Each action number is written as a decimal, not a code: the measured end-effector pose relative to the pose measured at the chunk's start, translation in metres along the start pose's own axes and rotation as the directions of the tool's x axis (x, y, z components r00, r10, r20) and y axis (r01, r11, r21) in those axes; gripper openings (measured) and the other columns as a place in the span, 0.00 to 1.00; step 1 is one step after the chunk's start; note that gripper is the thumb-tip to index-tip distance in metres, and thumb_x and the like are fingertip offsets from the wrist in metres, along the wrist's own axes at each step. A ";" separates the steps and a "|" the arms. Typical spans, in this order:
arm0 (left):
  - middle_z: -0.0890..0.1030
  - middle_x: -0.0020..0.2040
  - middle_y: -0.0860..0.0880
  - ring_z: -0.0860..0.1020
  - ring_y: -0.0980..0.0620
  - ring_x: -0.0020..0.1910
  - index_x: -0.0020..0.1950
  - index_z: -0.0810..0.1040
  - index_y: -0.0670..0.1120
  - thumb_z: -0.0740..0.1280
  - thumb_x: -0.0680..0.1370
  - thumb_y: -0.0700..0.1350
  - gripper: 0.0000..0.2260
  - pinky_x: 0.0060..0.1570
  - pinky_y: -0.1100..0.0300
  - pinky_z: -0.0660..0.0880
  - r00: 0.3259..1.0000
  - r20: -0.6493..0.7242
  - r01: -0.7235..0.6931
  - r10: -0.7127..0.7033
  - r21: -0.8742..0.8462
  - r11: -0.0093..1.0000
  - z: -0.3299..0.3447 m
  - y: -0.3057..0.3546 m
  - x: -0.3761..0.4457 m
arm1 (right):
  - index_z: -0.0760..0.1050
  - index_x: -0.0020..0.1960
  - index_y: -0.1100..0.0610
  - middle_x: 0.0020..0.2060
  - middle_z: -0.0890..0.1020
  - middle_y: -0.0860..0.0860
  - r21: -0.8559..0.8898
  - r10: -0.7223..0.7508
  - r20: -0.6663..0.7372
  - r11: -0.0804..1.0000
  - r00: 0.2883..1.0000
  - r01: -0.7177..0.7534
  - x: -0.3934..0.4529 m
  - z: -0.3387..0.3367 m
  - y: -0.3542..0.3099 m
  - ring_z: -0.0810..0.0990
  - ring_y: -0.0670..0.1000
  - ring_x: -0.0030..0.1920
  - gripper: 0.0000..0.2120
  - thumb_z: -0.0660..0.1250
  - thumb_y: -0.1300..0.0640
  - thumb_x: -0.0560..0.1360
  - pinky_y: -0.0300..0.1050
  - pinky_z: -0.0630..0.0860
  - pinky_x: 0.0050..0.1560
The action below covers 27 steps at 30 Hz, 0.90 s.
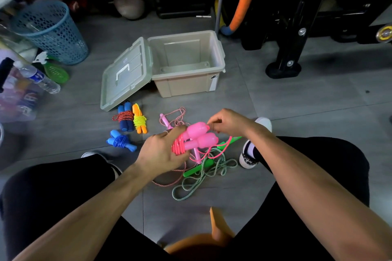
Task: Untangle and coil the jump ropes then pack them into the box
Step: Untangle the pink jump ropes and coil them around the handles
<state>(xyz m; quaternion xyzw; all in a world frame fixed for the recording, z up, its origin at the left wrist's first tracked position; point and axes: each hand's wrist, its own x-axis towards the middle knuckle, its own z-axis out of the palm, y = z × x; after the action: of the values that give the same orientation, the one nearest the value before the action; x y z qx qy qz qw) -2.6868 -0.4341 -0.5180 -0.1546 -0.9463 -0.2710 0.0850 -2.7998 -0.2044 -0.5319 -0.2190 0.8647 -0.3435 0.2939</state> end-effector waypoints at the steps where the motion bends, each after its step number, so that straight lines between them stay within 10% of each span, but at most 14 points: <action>1: 0.77 0.32 0.49 0.76 0.43 0.27 0.57 0.69 0.54 0.62 0.67 0.56 0.20 0.26 0.57 0.74 0.998 -0.034 0.047 -0.048 -0.023 0.999 -0.002 0.002 0.000 | 0.83 0.45 0.52 0.34 0.81 0.51 0.032 0.026 0.030 0.999 0.999 -0.026 -0.004 0.002 0.002 0.74 0.43 0.32 0.10 0.67 0.49 0.78 0.41 0.70 0.35; 7: 0.80 0.35 0.49 0.79 0.43 0.34 0.52 0.71 0.50 0.71 0.70 0.49 0.14 0.34 0.53 0.77 0.905 -0.077 0.408 -0.418 -0.125 0.905 -0.007 0.001 0.011 | 0.80 0.39 0.46 0.30 0.74 0.48 -0.050 0.085 0.184 0.996 0.979 -0.077 -0.023 0.026 -0.004 0.70 0.46 0.31 0.14 0.62 0.47 0.80 0.42 0.66 0.35; 11: 0.81 0.42 0.44 0.80 0.37 0.42 0.58 0.69 0.51 0.67 0.72 0.52 0.16 0.41 0.50 0.77 0.833 -0.001 0.549 -0.553 0.134 0.825 -0.005 -0.010 0.015 | 0.72 0.36 0.54 0.29 0.74 0.49 -0.240 0.005 0.247 0.969 0.969 0.056 -0.038 0.041 -0.040 0.70 0.50 0.30 0.15 0.60 0.51 0.81 0.48 0.67 0.35; 17: 0.82 0.49 0.45 0.81 0.39 0.48 0.67 0.64 0.50 0.62 0.76 0.50 0.20 0.42 0.52 0.75 0.857 0.201 0.311 -0.474 0.533 0.787 0.015 -0.002 0.011 | 0.67 0.35 0.56 0.32 0.75 0.49 -0.281 -0.234 0.150 0.922 0.961 0.268 -0.053 0.029 -0.096 0.72 0.46 0.31 0.16 0.58 0.55 0.81 0.42 0.68 0.33; 27: 0.81 0.41 0.46 0.82 0.39 0.39 0.63 0.71 0.50 0.66 0.72 0.64 0.25 0.34 0.54 0.74 0.959 0.275 -0.046 -0.069 0.391 0.919 0.023 0.009 0.006 | 0.81 0.46 0.56 0.37 0.83 0.53 -0.269 -0.171 -0.116 0.954 0.978 0.135 -0.022 -0.015 -0.057 0.79 0.54 0.39 0.10 0.62 0.54 0.79 0.54 0.77 0.43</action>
<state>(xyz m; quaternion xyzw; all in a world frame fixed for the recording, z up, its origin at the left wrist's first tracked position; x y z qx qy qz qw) -2.6909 -0.4133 -0.5317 -0.1661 -0.9845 -0.0508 -0.0237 -2.7836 -0.2232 -0.4742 -0.2978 0.9009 -0.2633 0.1745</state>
